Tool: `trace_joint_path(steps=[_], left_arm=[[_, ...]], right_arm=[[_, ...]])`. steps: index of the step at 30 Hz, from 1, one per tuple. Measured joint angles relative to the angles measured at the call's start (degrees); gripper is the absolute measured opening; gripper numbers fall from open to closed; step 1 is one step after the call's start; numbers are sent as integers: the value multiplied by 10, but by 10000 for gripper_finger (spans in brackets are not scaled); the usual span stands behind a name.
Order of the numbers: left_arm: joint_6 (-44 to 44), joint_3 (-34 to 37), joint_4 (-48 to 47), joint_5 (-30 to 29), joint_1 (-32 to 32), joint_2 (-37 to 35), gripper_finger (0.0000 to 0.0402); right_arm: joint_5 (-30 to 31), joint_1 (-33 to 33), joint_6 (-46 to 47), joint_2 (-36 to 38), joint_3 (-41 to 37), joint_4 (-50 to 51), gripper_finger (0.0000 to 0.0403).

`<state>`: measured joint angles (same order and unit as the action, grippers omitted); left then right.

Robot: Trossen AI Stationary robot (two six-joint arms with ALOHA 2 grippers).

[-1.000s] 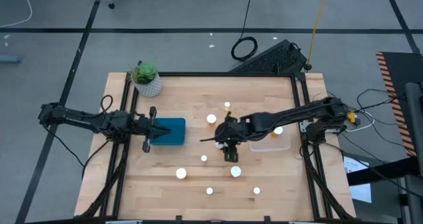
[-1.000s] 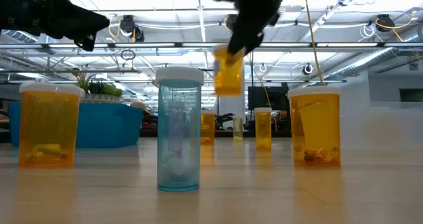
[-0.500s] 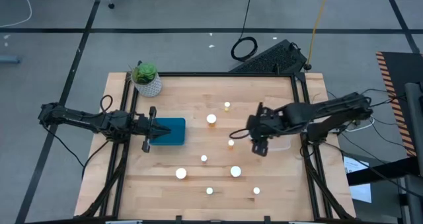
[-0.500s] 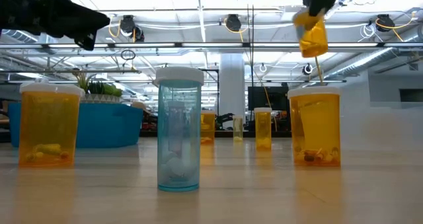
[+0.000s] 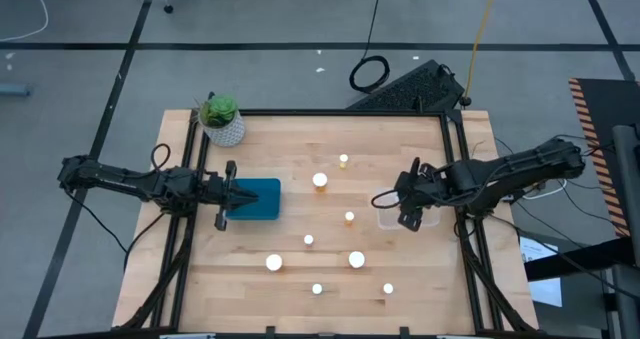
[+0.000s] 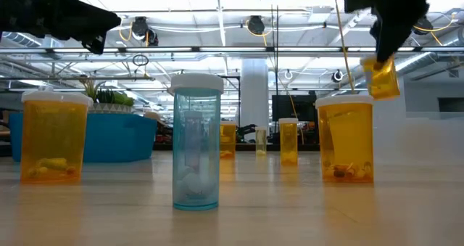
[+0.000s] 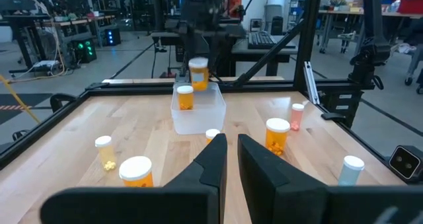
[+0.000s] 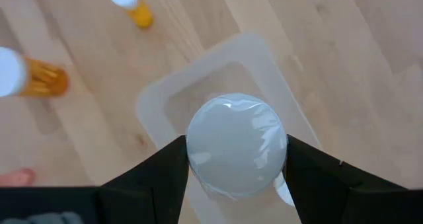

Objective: Pick and place medicine bottles into bin by pill shape (circle, oval)
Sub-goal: Put the large orange pill bottle into the transparent bin

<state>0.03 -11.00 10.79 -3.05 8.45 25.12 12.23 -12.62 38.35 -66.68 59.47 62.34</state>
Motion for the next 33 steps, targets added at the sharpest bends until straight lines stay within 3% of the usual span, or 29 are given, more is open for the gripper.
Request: trace_joint_path(steps=[9, 17, 27, 33], left_arm=[[2, 0, 0, 0, 0, 0, 42], [2, 0, 0, 0, 0, 0, 42], [2, 0, 0, 0, 0, 0, 42], [0, 0, -1, 0, 0, 0, 42]], right_arm=[[0, 27, -6, 46, -114, -90, 216], [30, 50, -20, 51, -147, -116, 216], [26, 55, -26, 51, -217, -215, 216], [27, 55, -34, 51, -227, -218, 216]])
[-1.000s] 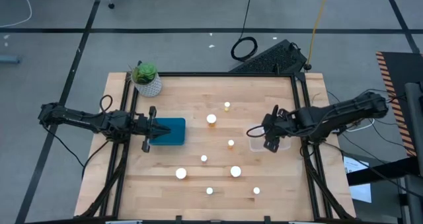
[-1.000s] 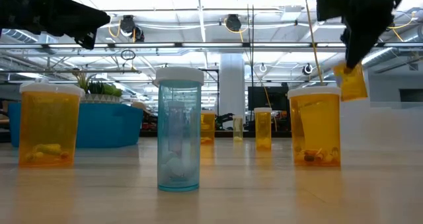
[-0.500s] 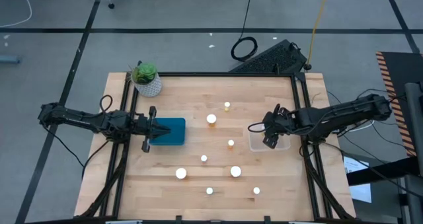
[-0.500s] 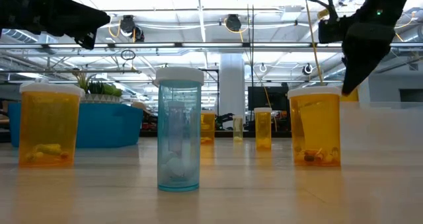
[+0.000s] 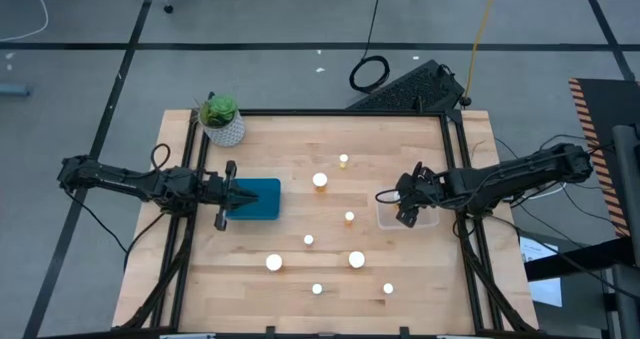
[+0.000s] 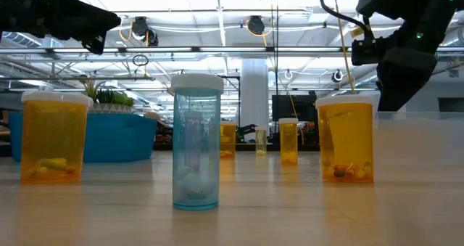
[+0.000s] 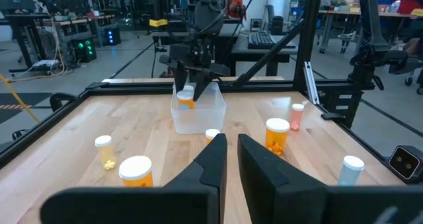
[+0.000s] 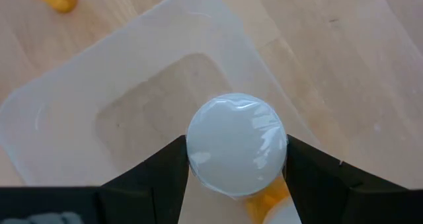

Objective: Pick and place medicine bottles into bin by pill shape (circle, oval)
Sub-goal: Put the large orange pill bottle into the transparent bin

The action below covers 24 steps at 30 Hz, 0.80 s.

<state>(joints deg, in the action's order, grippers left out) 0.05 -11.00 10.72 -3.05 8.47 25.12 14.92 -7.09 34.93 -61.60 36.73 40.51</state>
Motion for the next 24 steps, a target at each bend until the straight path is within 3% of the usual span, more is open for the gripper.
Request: trace_joint_path(steps=[18, 24], left_arm=[[1, 0, 0, 0, 0, 0, 42], [1, 0, -1, 0, 0, 0, 42]], right_arm=[[3, 0, -1, 0, 1, 27, 269], [2, -1, 3, 12, 35, 71, 285]])
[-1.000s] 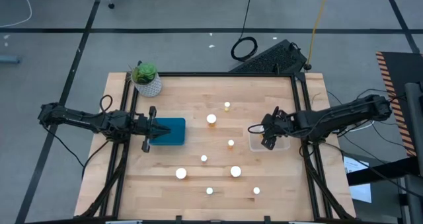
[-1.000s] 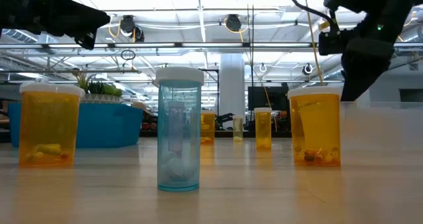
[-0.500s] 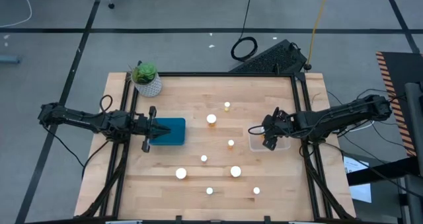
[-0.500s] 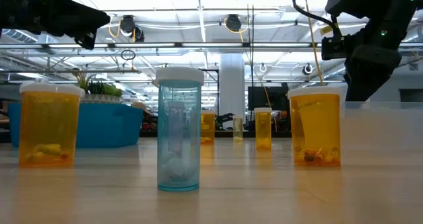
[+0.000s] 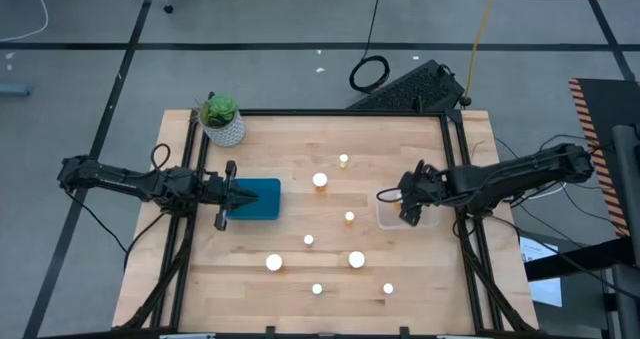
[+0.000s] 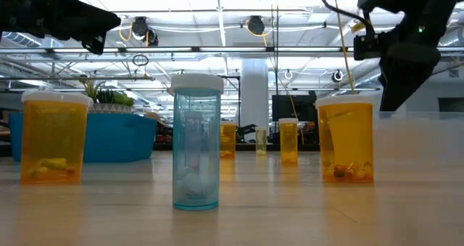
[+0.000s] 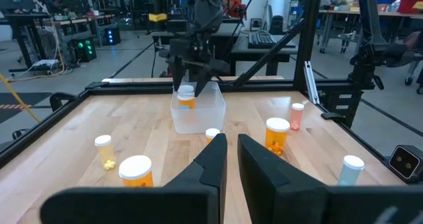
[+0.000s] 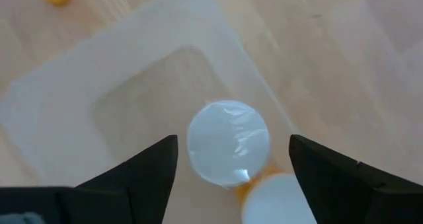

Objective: Pick and place medicine bottles into bin by pill shape (circle, oval)
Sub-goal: Put the large orange pill bottle into the transparent bin

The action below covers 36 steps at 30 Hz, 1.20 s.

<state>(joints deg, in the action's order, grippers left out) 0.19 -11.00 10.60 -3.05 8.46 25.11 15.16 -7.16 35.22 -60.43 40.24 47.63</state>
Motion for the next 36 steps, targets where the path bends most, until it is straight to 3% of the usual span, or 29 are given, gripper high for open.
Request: trace_joint_path(steps=[7, 14, 18, 25, 30, 36], left_arm=[[6, 0, -1, 0, 0, 0, 42], [20, 0, 29, -2, 0, 16, 42], [25, 0, 51, -3, 0, 55, 42], [14, 0, 122, -20, 0, 142, 42], [16, -30, 101, -25, 0, 188, 42], [30, -74, 41, -26, 1, 235, 42]], right_arm=[[6, -28, 11, 30, 51, -16, 285], [135, -105, -74, 27, 41, -266, 285], [135, -122, -132, -15, 33, -400, 285], [147, -123, -155, -122, 33, -507, 285], [148, -90, -183, -193, 34, -591, 285], [113, -46, -196, -247, 68, -595, 285]])
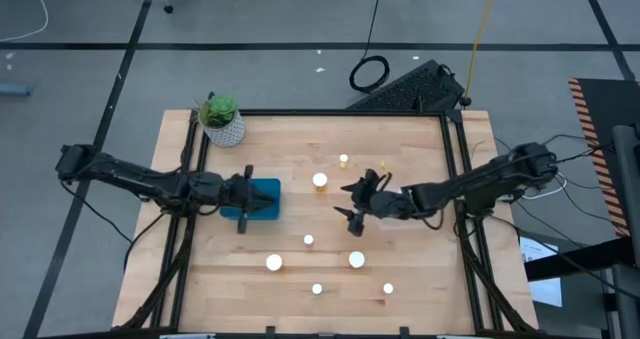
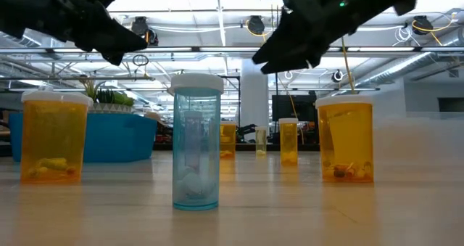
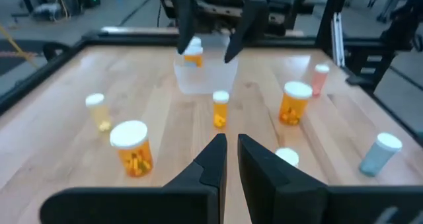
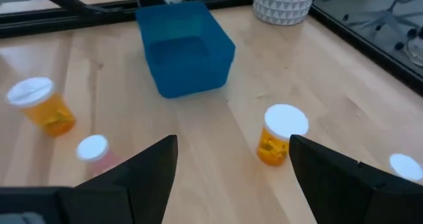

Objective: Pick and place medicine bottles into bin by pill shape (circle, oval)
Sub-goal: Put the large orange pill bottle into the transparent bin

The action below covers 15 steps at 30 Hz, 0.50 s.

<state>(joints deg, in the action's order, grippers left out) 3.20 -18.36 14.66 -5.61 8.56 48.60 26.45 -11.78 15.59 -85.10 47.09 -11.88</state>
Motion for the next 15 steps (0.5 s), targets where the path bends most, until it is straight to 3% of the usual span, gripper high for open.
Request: trace_joint_path(steps=[6, 10, 15], left_arm=[[-1, -10, -13, 0, 13, 32, 52], [0, -10, -11, -9, 18, 39, 89], [0, -10, -11, -40, 6, 39, 135]], right_arm=[[-58, 31, -27, -30, 24, 2, 285], [-58, 60, -50, -29, 26, 2, 285], [-132, 112, -76, -40, 76, 66, 294]])
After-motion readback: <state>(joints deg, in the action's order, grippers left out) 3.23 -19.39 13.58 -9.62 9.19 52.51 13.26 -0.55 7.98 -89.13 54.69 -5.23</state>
